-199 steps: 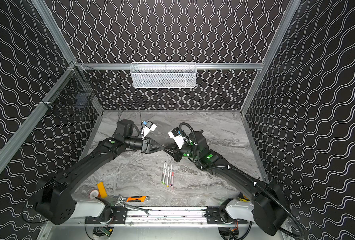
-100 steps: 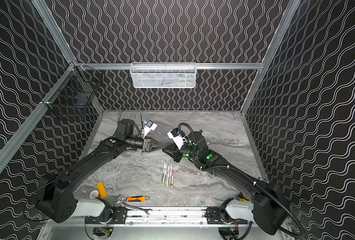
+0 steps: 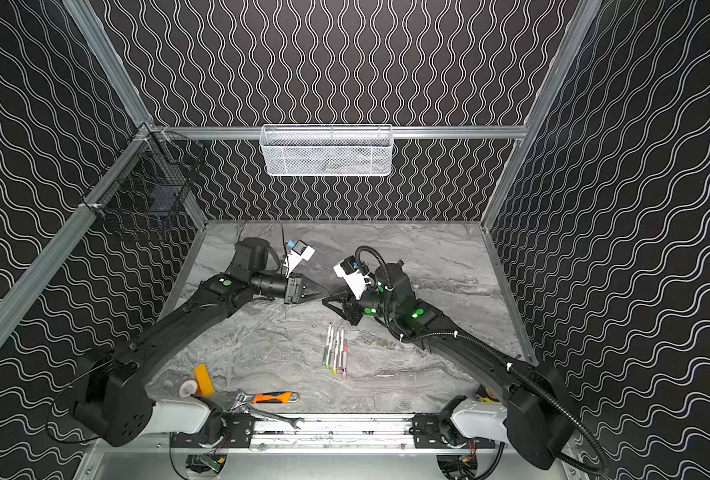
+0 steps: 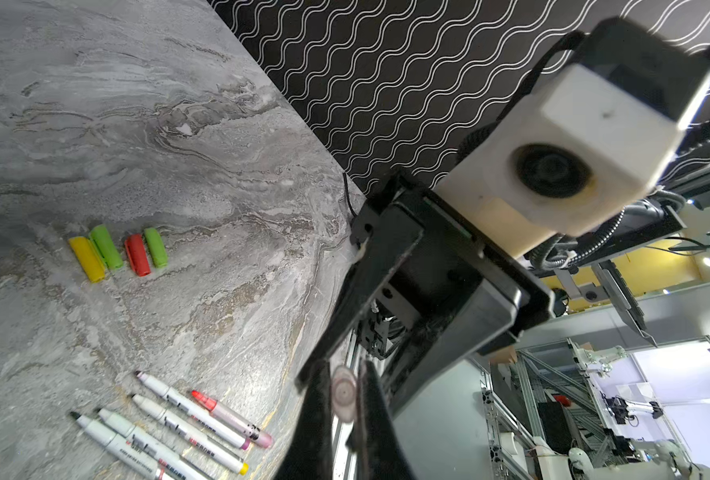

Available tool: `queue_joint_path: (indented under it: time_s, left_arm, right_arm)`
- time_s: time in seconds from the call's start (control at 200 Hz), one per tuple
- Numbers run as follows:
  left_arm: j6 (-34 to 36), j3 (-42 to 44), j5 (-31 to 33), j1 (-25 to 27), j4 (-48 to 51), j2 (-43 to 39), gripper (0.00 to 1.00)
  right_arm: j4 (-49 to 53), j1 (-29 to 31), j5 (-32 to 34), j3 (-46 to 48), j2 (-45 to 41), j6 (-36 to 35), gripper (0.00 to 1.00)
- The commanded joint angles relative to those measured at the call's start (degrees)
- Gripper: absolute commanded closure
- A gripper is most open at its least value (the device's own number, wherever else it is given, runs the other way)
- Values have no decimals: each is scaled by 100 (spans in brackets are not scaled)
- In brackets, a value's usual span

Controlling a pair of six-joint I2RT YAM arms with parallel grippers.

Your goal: Insert the pens into the pen caps

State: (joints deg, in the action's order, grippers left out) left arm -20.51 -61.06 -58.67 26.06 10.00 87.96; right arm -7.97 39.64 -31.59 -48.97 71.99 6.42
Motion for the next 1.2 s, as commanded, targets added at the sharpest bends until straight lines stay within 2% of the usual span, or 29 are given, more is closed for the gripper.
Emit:
queue_joint_path:
  time_s: [0.0,0.22,0.37,0.465,0.656,0.956,1.196]
  left_arm:
    - [240,-63,102,12,7,3,100]
    - [703,-261,900,-121,826,16,100]
    - [780,-362,1619,-377,1302,196,100]
    - [619,-337,1718,-619,1345,323,100]
    - [573,-340,1964,-876,1406,296,100]
    - [563,-357,1950,-1084,1451,300,100]
    - [540,-328,1938,-1165,1420,222,100]
  right_arm:
    - [-207,-4,-81,30,-31,41,61]
    - [114,-66,345,448,-435,118,48]
    - [976,-61,927,571,-479,222,43]
    - [1542,-27,1346,577,-298,540,42]
    - [1742,338,2162,951,-87,1432,42]
    - [2674,1333,3114,705,666,2234,42]
    - [2749,1660,3251,566,1185,2445,46]
